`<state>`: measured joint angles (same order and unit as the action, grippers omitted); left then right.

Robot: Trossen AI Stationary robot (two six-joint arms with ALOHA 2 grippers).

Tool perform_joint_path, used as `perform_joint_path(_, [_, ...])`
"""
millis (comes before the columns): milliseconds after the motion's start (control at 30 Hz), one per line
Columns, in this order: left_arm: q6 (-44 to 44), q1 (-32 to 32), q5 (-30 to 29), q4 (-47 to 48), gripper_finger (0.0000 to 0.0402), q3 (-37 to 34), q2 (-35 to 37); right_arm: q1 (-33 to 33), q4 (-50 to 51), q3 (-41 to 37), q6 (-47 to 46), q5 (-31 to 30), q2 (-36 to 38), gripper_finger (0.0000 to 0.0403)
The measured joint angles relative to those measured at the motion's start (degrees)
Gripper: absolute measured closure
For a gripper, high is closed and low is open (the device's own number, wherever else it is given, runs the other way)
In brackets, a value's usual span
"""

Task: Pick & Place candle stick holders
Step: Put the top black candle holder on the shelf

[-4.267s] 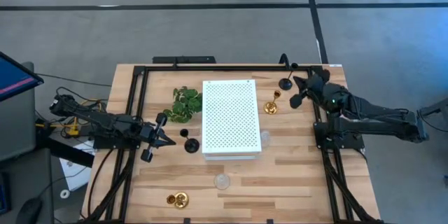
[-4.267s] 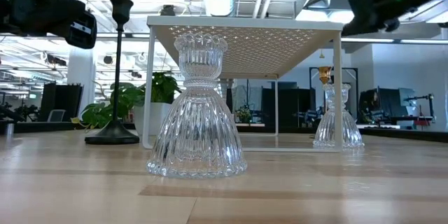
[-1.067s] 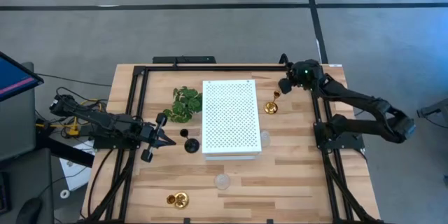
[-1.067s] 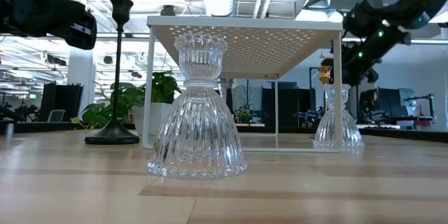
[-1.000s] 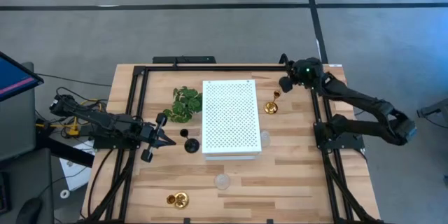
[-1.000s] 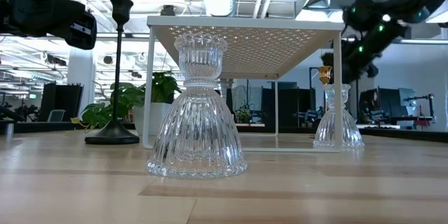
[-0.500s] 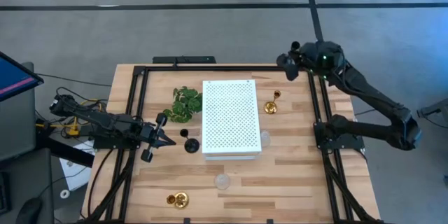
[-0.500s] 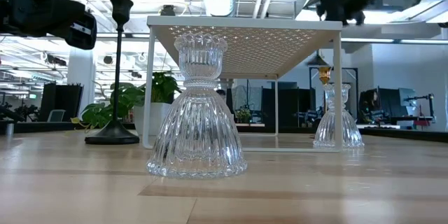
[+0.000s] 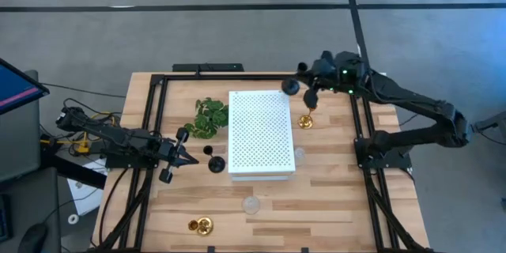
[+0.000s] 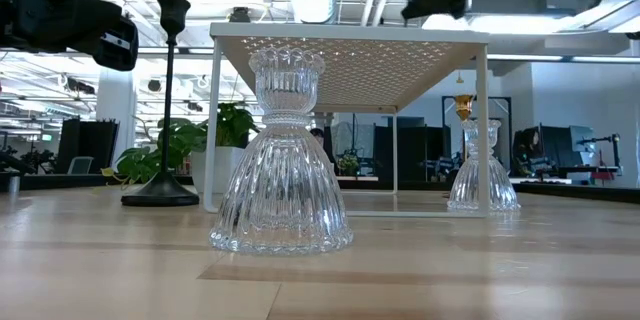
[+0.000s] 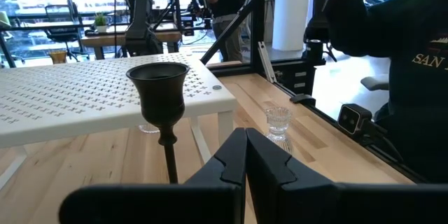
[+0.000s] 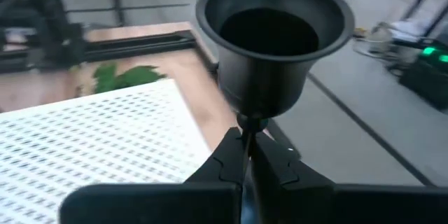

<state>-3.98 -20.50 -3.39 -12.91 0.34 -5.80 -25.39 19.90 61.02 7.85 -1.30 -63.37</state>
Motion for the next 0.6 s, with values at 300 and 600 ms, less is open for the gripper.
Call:
perform_joint_path(300, [0.02,-0.01,0.00,0.00,0.0396,0.00,0.00,5.00,-0.27,3.14,0.01,3.72,-6.88,0.0403])
perform_joint_path(600, [0.43,-0.01,0.01,0.01,0.0396,0.00,-0.01,5.51,-1.62,3.21,-0.36,7.75,-9.19,0.0403])
